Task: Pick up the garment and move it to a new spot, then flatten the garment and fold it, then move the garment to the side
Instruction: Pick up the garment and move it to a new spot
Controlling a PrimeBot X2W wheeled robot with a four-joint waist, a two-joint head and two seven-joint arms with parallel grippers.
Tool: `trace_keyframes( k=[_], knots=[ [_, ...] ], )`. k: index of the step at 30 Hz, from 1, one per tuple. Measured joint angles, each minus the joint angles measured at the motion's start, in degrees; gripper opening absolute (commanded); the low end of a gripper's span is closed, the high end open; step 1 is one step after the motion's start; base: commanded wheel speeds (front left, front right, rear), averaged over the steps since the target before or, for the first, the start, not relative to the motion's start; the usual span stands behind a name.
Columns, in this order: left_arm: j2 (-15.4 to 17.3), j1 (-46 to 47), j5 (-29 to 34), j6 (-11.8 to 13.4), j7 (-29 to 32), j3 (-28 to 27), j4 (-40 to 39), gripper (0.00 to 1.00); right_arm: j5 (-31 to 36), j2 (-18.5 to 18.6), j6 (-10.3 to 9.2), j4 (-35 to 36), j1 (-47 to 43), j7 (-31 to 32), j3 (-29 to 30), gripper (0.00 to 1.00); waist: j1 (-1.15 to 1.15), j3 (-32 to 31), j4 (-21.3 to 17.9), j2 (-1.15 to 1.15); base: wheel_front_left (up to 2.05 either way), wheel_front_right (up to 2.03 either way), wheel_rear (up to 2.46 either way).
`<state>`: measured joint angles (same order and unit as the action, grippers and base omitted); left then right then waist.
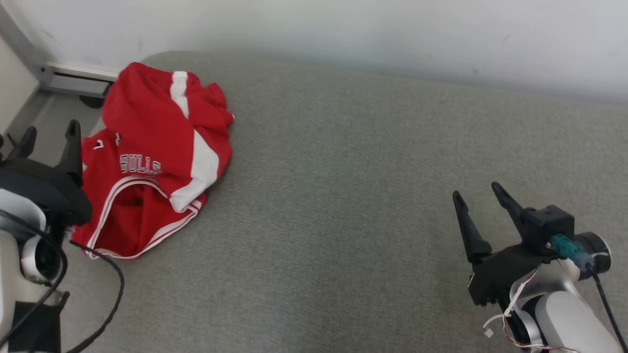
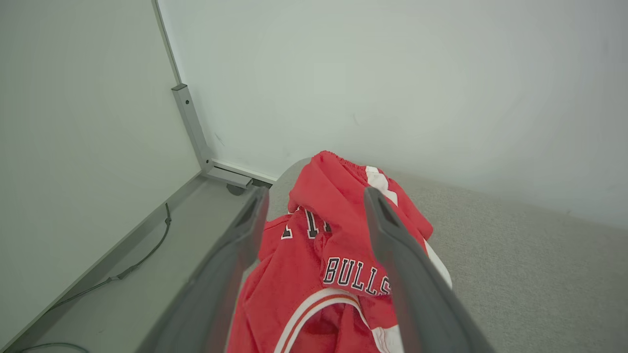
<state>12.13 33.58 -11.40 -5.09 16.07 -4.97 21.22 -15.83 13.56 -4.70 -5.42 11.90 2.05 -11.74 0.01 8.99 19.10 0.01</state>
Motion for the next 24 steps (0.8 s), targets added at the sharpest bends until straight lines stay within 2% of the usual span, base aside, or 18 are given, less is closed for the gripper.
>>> trace_keyframes(
  k=[13, 20, 24],
  knots=[
    [0.67, 8.73, -0.83, -1.02, 2.67, 1.53, 12.49, 1.0, 0.23, 2.0, 0.16, 2.02, 1.81, 1.52, 0.88, 1.0, 0.0, 5.65, -4.76, 0.0, 0.0, 0.0, 0.0],
    [1.92, 11.28, -0.73, -1.45, 5.87, 2.35, 19.19, 1.0, 0.29, 2.13, 0.43, 2.5, 3.49, 2.04, 0.8, 1.0, 0.0, 7.34, -6.08, 0.0, 0.0, 0.0, 0.0],
    [1.99, 12.68, -1.43, -1.47, 9.78, 2.21, 23.75, 1.0, 0.3, 2.61, 0.64, 3.24, 3.87, 2.5, 0.98, 1.0, 0.0, 8.17, -6.77, 0.0, 0.0, 0.0, 0.0]
  ],
)
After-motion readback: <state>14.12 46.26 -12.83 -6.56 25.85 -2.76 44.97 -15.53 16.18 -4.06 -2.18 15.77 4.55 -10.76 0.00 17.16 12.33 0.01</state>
